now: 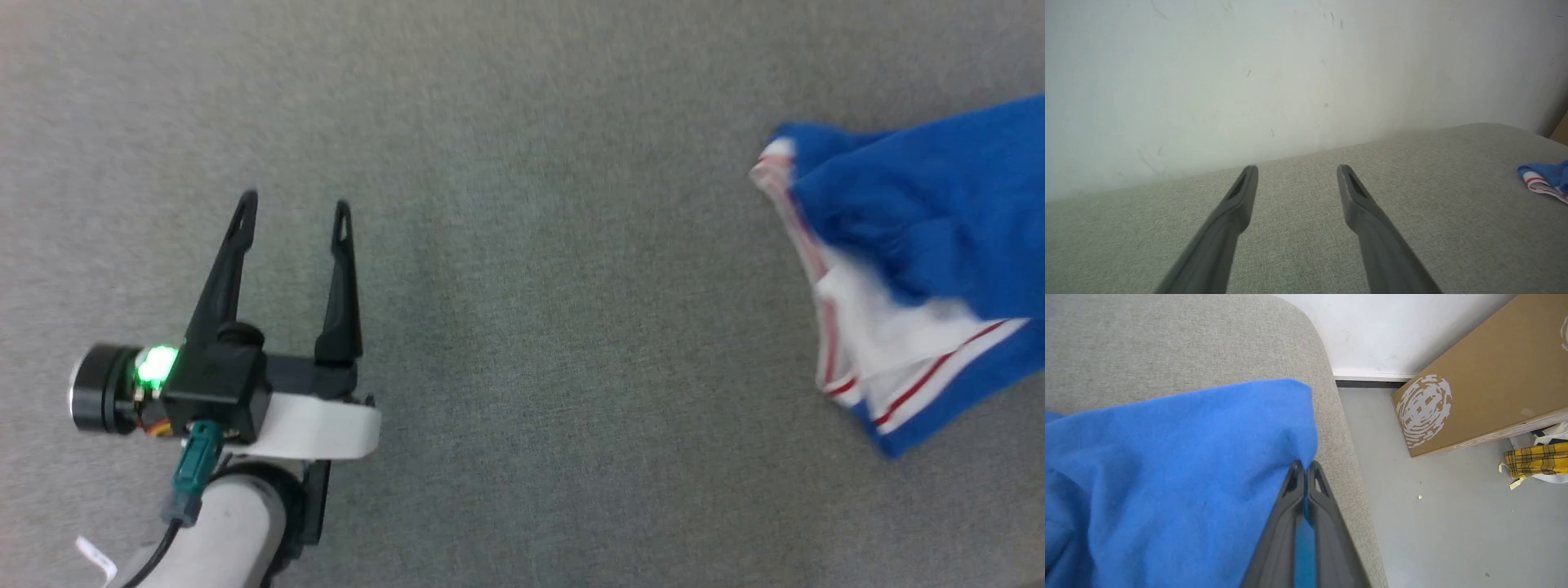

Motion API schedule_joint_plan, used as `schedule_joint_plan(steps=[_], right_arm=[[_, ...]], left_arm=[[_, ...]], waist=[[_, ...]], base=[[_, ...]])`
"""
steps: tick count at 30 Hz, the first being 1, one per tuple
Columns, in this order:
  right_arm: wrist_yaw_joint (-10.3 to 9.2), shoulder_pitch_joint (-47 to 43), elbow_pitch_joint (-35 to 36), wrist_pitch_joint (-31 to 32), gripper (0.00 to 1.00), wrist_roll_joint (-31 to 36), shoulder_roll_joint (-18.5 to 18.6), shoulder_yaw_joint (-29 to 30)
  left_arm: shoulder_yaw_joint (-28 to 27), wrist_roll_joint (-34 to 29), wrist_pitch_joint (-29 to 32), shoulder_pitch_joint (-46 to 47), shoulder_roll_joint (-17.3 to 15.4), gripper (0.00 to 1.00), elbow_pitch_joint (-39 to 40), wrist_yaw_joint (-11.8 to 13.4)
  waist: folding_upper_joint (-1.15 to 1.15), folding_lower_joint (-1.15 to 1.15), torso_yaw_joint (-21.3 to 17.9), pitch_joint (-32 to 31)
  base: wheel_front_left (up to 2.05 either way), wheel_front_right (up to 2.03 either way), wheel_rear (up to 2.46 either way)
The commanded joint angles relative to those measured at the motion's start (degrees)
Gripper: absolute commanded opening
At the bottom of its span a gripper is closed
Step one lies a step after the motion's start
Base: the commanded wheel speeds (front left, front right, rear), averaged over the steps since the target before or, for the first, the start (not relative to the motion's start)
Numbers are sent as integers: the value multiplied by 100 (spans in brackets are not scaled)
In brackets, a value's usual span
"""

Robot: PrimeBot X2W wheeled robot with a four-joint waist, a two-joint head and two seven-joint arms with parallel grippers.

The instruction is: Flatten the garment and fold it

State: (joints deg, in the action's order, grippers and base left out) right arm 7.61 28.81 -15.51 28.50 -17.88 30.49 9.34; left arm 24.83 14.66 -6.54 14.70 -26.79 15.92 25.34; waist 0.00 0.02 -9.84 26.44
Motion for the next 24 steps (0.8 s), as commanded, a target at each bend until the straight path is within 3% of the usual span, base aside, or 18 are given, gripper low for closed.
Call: schedule_joint_plan(steps=[1,7,13,14,15,16,17,18,24], right_arm=[[-12,122,-114,-92,0,77,65,120],[-12,327,-843,-493,0,327,71,596],[-12,440,-1369,-843,0,472,-28,686],[-12,454,-1425,-871,8,493,-44,682],[-12,467,-1470,-886,44,505,-64,675],[-12,477,-1511,-884,47,510,-80,669],[-12,489,-1548,-875,70,517,-92,677],[-12,498,-1572,-867,100,527,-100,686],[-12,458,-1531,-935,100,611,-178,853]], left_arm=[[22,-96,10,153,-25,100,44,42],[144,-410,1,464,-73,100,118,28],[164,-444,-164,535,13,100,260,75],[145,-448,-198,527,24,100,265,105],[131,-457,-221,516,26,100,257,133],[111,-451,-237,500,36,100,247,164],[86,-444,-251,477,45,100,227,201],[72,-437,-269,455,47,100,209,221],[42,-253,-427,272,125,100,34,239]], waist=[[0,-2,-150,449],[0,-2,-156,657],[0,-2,-149,680],[0,-2,-145,670],[0,-2,-141,653],[0,-2,-138,634],[0,-2,-133,601],[0,-2,-127,567],[0,-2,-67,179]], base=[[0,0,0],[0,0,0],[0,0,0],[0,0,0],[0,0,0],[0,0,0],[0,0,0],[0,0,0],[0,0,0]])
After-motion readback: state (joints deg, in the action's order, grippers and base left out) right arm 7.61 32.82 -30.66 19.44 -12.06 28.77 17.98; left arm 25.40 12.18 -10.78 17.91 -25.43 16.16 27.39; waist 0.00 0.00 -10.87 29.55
